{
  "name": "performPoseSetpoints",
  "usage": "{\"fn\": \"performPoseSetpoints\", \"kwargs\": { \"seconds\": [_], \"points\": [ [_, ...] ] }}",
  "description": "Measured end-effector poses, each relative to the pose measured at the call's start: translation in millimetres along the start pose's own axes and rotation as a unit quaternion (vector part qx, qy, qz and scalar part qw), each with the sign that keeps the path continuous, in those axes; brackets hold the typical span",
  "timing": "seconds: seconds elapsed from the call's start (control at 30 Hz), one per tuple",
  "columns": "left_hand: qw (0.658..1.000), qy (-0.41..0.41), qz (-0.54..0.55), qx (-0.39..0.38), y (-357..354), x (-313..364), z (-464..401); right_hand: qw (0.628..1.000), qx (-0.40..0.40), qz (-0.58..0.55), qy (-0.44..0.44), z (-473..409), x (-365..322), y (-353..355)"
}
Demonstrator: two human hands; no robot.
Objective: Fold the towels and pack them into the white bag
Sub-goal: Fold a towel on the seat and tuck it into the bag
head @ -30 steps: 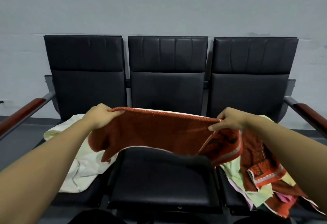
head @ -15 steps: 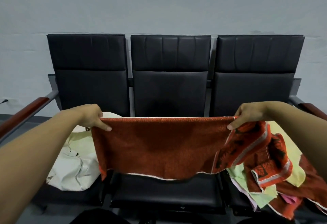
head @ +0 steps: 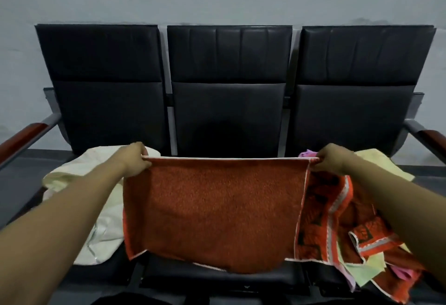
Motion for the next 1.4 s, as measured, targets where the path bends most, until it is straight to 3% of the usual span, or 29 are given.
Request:
{"fn": "performPoseSetpoints", "kwargs": {
  "seconds": [0.1, 0.33, 0.7, 0.8, 0.9, 1.03, 1.1, 1.2, 1.4],
  "points": [
    [0.999, -0.014, 0.039, 0.021, -47.5, 4.7, -24.1, 0.999, 0.049, 0.022, -0.004, -39.9, 16.1, -40.6],
    [0.997, -0.037, 0.067, -0.014, -131.5, 18.5, -75.8, 0.99, 0.116, -0.083, -0.003, -66.8, 26.3, -78.0],
    [0.995, -0.045, 0.082, -0.034, -198.5, 35.1, -147.1, 0.985, 0.159, 0.024, -0.062, -127.5, 51.7, -93.3],
    [0.989, -0.103, 0.101, -0.024, -214.9, 92.4, -140.4, 0.986, 0.149, 0.007, -0.072, -134.2, 56.7, -92.0],
    [0.96, -0.179, 0.209, -0.054, -237.7, 192.8, -107.1, 0.985, 0.135, -0.04, -0.097, -138.0, 63.3, -89.9],
    [0.877, -0.207, 0.376, -0.215, -291.1, 330.2, -26.0, 0.98, 0.12, -0.113, -0.114, -134.4, 65.8, -86.8],
    [0.845, -0.199, 0.395, -0.3, -317.9, 376.6, 16.6, 0.982, 0.109, -0.12, -0.101, -130.5, 68.2, -83.5],
    [0.865, -0.2, 0.336, -0.315, -329.2, 408.1, 46.0, 0.989, 0.096, -0.099, -0.062, -121.1, 72.7, -79.6],
    [0.903, -0.109, 0.308, -0.281, -336.1, 412.7, 37.2, 0.989, 0.071, -0.129, -0.01, -102.3, 70.5, -82.6]
  ]
}}
Point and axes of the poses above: each hand's wrist, its own z-axis away from the middle knuckle, its own y-axis out of the back of the hand, x = y × z, the point moved 5 cm from there along -z, towards the middle knuckle, and after that the axes turned 10 degrees about -y, right-handed, at the moved point
